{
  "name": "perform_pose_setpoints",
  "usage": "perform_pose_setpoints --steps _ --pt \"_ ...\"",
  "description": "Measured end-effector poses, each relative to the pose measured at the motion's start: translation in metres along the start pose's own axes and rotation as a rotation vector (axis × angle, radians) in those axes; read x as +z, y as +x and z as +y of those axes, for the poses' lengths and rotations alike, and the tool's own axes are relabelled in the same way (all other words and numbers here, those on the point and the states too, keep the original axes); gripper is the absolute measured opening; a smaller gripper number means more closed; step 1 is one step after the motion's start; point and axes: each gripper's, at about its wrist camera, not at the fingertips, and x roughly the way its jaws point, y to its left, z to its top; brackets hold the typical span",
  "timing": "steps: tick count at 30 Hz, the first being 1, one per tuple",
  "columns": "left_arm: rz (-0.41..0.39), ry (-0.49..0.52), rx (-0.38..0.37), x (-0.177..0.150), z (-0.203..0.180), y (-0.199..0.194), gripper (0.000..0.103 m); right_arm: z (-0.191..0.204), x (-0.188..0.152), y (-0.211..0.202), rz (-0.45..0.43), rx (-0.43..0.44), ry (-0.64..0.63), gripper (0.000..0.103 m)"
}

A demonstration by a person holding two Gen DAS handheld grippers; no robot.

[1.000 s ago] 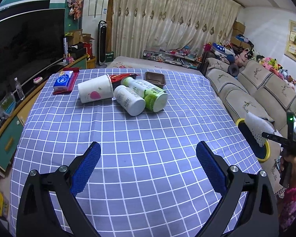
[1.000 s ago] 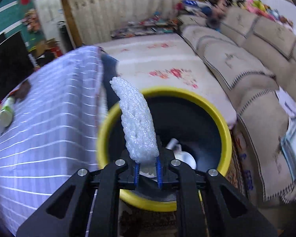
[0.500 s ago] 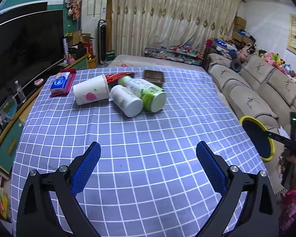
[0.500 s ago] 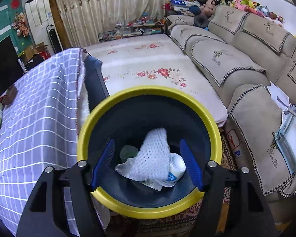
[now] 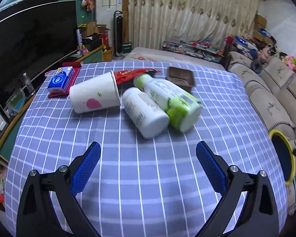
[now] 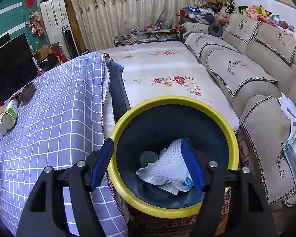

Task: Collect trash
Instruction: 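Move the left gripper to the white pill bottle and grasp it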

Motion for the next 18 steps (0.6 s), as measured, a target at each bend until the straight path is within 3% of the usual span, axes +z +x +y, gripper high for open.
perform_pose_setpoints --steps 6,18 --pt "0.042 -0.019 0.034 0.017 -0.002 0.038 0.096 -0.001 -0.001 0.003 0.007 0.006 0.000 0.067" --pt "0.088 -0.046 0.087 0.027 0.007 0.071 0.092 0.001 -0.002 0.011 0.024 0.018 0.000 0.068"
